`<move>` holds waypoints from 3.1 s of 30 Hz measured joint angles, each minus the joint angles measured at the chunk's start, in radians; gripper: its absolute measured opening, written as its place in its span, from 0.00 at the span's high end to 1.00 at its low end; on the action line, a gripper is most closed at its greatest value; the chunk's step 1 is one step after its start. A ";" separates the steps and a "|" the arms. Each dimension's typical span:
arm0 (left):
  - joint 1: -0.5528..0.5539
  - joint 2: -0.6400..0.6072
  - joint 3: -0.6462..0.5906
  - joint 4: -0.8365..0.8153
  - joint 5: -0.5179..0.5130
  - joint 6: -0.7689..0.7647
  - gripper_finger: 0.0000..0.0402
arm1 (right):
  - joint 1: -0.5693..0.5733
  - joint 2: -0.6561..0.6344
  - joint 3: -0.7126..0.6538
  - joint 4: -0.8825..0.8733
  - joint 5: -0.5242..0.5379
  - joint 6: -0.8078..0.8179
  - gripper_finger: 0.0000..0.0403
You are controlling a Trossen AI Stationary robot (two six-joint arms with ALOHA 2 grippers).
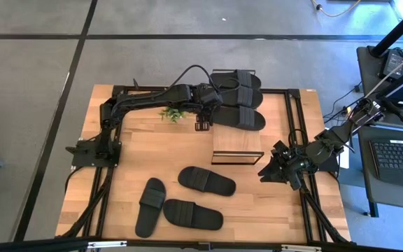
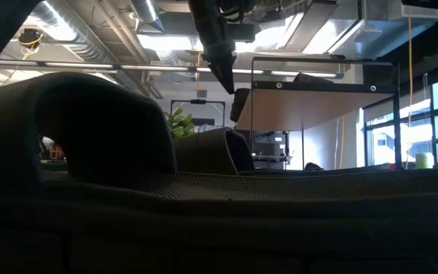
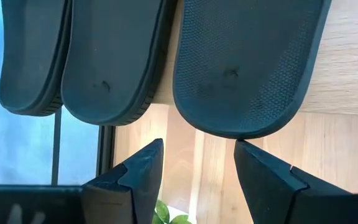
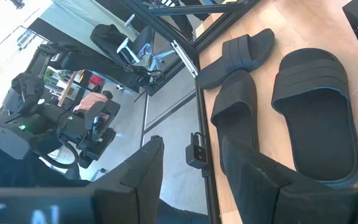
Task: Pick and place slides into the shelf
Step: Put the black slide on the shelf
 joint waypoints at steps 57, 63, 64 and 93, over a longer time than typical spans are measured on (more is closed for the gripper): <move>-1.153 0.154 -0.001 -0.534 -0.072 -1.371 0.53 | 0.023 0.200 0.000 0.024 0.064 -0.318 0.59; -1.140 0.217 -0.002 -0.533 -0.088 -1.369 0.53 | 0.009 0.200 0.000 0.028 0.064 -0.319 0.59; -1.135 0.224 -0.002 -0.533 -0.087 -1.368 0.53 | 0.006 0.200 0.000 0.029 0.064 -0.319 0.59; -1.097 0.249 -0.261 -0.514 -0.082 -1.464 0.53 | -0.009 0.199 0.000 0.030 0.063 -0.346 0.59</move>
